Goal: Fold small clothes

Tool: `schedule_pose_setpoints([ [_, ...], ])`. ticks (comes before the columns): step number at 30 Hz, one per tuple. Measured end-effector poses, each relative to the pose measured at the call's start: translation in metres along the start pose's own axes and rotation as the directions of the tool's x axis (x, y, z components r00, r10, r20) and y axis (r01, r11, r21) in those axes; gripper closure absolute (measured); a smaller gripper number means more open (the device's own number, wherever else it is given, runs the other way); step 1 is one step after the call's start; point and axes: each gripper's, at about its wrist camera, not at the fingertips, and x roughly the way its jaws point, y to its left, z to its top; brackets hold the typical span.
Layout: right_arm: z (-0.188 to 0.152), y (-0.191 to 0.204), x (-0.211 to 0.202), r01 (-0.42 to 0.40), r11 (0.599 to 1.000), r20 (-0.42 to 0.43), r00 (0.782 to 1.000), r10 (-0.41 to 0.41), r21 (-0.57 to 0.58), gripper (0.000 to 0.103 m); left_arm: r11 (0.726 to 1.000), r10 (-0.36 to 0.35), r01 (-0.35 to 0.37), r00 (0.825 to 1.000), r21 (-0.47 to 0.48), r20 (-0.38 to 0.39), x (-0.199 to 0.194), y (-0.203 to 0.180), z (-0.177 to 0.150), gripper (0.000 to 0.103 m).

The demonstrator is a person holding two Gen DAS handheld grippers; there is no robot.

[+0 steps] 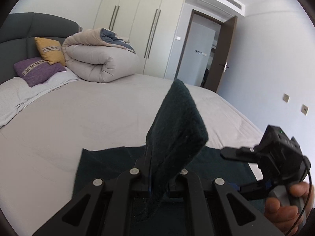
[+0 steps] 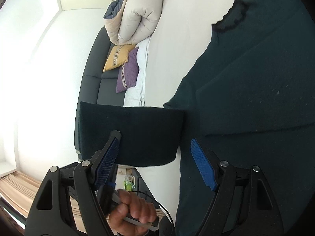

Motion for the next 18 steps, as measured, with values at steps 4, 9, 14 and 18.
schedule_pose_setpoints([
  [4,0.027,-0.025,-0.034,0.0,0.999,0.029,1.0,-0.001,0.054,0.027,0.99,0.021,-0.011,0.998,0.143,-0.066,0.051,-0.056,-0.027,0.094],
  [9,0.055,-0.075,-0.05,0.05,0.986,0.03,0.998,-0.055,0.158,0.027,0.993,0.025,0.007,0.964,0.121,-0.265,0.11,-0.063,-0.07,0.076],
  [14,0.067,-0.105,-0.053,0.089,0.981,0.021,0.995,-0.095,0.174,0.028,0.998,-0.02,0.033,0.98,0.062,-0.198,0.069,-0.04,-0.062,0.022],
  [18,0.059,-0.095,-0.039,0.188,0.978,-0.028,0.982,-0.187,0.093,0.038,0.998,-0.042,0.034,0.984,-0.049,-0.171,0.036,-0.005,-0.059,0.02],
])
